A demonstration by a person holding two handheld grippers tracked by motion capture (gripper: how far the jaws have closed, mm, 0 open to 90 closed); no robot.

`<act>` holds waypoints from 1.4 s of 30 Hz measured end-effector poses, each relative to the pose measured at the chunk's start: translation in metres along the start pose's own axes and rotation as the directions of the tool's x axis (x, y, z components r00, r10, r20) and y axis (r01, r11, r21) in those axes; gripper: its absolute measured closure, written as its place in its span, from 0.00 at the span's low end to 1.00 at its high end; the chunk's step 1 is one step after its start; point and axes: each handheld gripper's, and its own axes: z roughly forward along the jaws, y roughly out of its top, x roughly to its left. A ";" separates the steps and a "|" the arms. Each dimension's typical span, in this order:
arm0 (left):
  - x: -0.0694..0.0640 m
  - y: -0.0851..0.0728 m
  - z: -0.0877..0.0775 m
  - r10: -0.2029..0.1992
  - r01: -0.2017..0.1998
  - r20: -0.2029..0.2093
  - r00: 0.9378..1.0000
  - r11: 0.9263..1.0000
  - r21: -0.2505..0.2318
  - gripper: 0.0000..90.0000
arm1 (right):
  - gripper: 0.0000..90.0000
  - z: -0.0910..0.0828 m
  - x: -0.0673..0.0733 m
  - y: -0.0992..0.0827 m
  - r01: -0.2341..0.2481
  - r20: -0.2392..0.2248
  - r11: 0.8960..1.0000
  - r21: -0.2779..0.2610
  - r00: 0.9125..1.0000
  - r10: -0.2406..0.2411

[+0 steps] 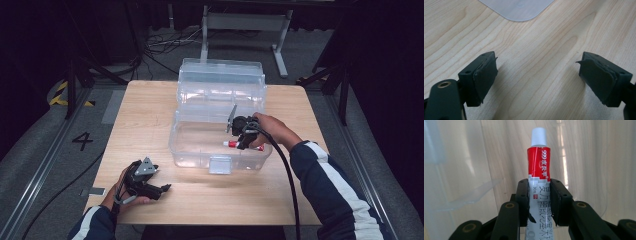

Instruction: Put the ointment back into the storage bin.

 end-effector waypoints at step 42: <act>0.000 0.000 0.000 -0.001 0.001 0.000 1.000 1.000 0.001 0.17 | 0.74 0.005 0.009 -0.012 -0.003 0.002 1.000 -0.028 1.000 0.003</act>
